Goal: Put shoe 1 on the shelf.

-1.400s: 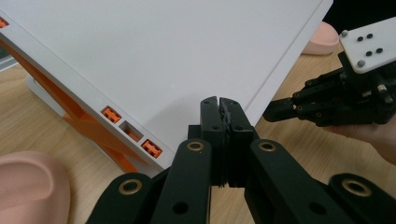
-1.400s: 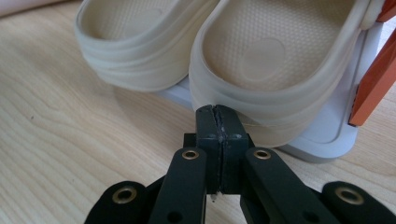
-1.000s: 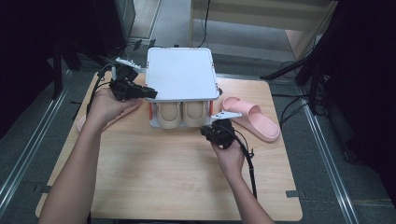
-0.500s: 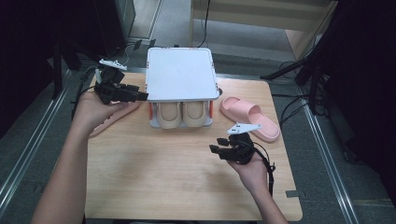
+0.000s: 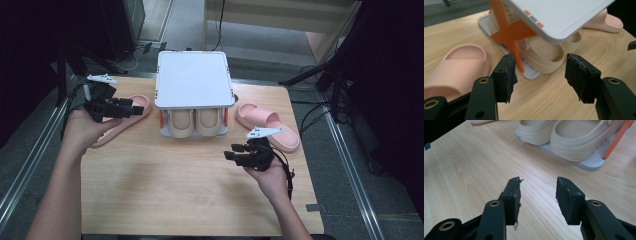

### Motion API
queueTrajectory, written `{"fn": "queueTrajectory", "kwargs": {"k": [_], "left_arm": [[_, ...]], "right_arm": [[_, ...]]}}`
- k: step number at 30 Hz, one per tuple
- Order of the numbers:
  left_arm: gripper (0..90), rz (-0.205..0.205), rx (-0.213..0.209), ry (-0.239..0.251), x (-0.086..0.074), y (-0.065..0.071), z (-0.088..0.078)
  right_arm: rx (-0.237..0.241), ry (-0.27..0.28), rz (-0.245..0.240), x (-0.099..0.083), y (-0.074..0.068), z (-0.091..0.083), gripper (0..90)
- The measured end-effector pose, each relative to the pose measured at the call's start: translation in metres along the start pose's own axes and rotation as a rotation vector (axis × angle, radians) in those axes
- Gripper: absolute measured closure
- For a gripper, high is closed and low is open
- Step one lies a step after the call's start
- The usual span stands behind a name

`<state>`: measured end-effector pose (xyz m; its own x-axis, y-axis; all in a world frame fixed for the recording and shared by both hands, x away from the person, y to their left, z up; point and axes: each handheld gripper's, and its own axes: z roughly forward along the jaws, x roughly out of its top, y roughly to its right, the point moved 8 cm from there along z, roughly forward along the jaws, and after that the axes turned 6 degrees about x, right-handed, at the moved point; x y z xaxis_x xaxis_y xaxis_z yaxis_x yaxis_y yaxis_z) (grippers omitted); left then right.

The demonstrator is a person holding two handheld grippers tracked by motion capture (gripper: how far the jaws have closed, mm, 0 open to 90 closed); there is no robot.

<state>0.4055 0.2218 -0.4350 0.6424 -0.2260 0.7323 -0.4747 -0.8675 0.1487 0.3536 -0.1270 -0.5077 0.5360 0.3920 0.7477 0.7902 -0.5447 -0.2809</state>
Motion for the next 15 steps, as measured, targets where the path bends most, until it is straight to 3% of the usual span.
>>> {"fn": "queueTrajectory", "kwargs": {"k": [1,2,3,4,5,6,7,11,15], "left_arm": [[40.0,-0.014,0.017,0.009,-0.005,-0.008,0.002],[40.1,-0.014,0.017,0.009,-0.005,-0.008,0.002],[40.0,-0.021,0.047,0.005,-0.012,-0.018,0.004],[39.8,-0.021,0.047,0.005,-0.012,-0.018,0.004],[39.6,-0.035,0.072,0.003,-0.018,-0.029,0.009],[39.6,-0.035,0.072,0.003,-0.018,-0.029,0.009],[39.6,-0.046,0.086,0.0,-0.025,-0.039,0.014],[39.6,-0.059,0.123,-0.03,-0.039,-0.057,0.03],[40.0,-0.074,0.109,-0.066,-0.048,-0.067,0.041]], "right_arm": [[0.008,0.0,-0.004,0.002,0.001,0.001,55.2],[0.008,0.0,-0.004,0.002,0.001,0.001,55.2],[0.008,-0.005,0.0,0.002,0.003,0.004,55.2],[0.008,-0.005,0.0,0.002,0.003,0.004,55.2],[0.006,-0.018,-0.003,0.0,0.006,0.007,55.2],[0.006,-0.018,-0.003,0.0,0.006,0.007,55.2],[0.007,-0.023,-0.001,-0.001,0.007,0.009,55.2],[0.012,-0.012,-0.008,0.0,0.006,0.008,55.1],[0.007,-0.013,-0.002,-0.002,0.008,0.006,55.1]]}}
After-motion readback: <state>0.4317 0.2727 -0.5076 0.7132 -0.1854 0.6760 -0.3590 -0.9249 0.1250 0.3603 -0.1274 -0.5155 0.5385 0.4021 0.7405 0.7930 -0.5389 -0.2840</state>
